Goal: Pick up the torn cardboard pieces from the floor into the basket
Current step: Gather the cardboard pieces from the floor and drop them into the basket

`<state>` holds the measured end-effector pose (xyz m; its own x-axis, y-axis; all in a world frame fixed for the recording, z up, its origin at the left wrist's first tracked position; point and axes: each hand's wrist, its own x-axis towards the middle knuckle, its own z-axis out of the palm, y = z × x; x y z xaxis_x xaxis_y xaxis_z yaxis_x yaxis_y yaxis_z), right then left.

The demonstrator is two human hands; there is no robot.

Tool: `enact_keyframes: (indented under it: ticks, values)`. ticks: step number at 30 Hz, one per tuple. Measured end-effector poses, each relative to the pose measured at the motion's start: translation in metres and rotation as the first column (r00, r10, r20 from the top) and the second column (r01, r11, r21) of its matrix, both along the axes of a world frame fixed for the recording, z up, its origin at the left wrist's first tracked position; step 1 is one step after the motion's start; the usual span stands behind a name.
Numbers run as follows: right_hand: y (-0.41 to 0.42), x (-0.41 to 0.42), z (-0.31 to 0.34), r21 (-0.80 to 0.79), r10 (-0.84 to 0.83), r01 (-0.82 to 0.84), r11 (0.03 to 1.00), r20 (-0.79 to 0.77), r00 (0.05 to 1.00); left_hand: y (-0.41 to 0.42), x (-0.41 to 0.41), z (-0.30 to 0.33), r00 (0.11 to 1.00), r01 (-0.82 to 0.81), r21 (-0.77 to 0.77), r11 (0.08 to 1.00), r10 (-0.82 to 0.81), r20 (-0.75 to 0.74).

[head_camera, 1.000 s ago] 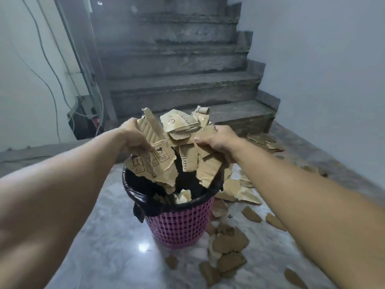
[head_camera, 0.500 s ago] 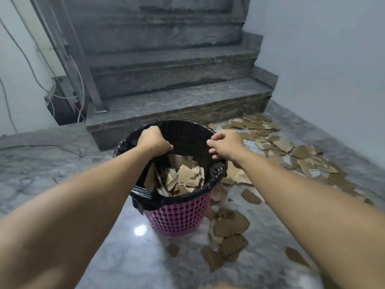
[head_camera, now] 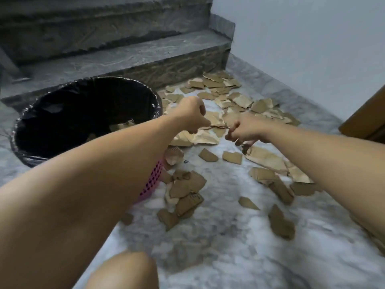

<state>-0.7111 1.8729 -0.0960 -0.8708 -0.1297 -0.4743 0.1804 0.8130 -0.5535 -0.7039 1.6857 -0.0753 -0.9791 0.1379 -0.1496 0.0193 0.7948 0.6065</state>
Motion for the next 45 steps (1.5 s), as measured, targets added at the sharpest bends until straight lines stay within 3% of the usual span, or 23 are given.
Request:
enact_keyframes:
  ticks: [3,8,12,16,19,23,27,33,39,45]
  values:
    - [0.014,-0.002,-0.035,0.033,0.041,-0.043,0.999,0.048,0.998,0.015,0.011,-0.037,0.986,0.054,-0.121,0.991,-0.034,0.161]
    - [-0.002,-0.006,-0.105,0.068,0.2,-0.209,0.975,0.119,0.972,-0.008,0.037,-0.127,0.891,0.079,-0.289,0.954,0.063,0.45]
    - [-0.014,-0.008,-0.141,0.173,0.41,-0.438,0.882,0.173,0.895,-0.039,0.068,-0.184,0.874,0.056,-0.393,0.918,0.146,0.464]
    - [0.009,-0.015,-0.158,0.347,0.573,-0.593,0.726,0.171,0.801,-0.052,0.089,-0.228,0.907,-0.01,-0.434,0.901,0.191,0.375]
    - [0.046,-0.025,-0.169,0.381,0.56,-0.566,0.731,0.137,0.817,-0.04,0.093,-0.245,0.908,-0.076,-0.329,0.941,0.201,0.367]
    - [0.108,-0.035,-0.184,0.464,0.471,-0.437,0.77,0.047,0.881,-0.014,0.096,-0.258,0.898,-0.039,-0.394,0.918,0.206,0.39]
    - [0.159,-0.033,-0.201,0.503,0.361,-0.328,0.8,0.034,0.932,0.012,0.086,-0.266,0.937,-0.046,-0.428,0.903,0.188,0.296]
    - [0.202,-0.018,-0.226,0.4,0.38,-0.339,0.852,-0.027,0.925,0.074,0.055,-0.269,0.944,-0.144,-0.272,0.952,0.214,0.251]
    - [0.234,-0.022,-0.225,0.386,0.407,-0.355,0.851,-0.058,0.912,0.154,0.027,-0.263,0.944,-0.082,-0.334,0.939,0.181,0.276]
    - [0.257,-0.051,-0.216,0.309,0.274,-0.26,0.915,-0.003,0.962,0.189,0.003,-0.249,0.96,-0.042,-0.444,0.895,0.159,0.229]
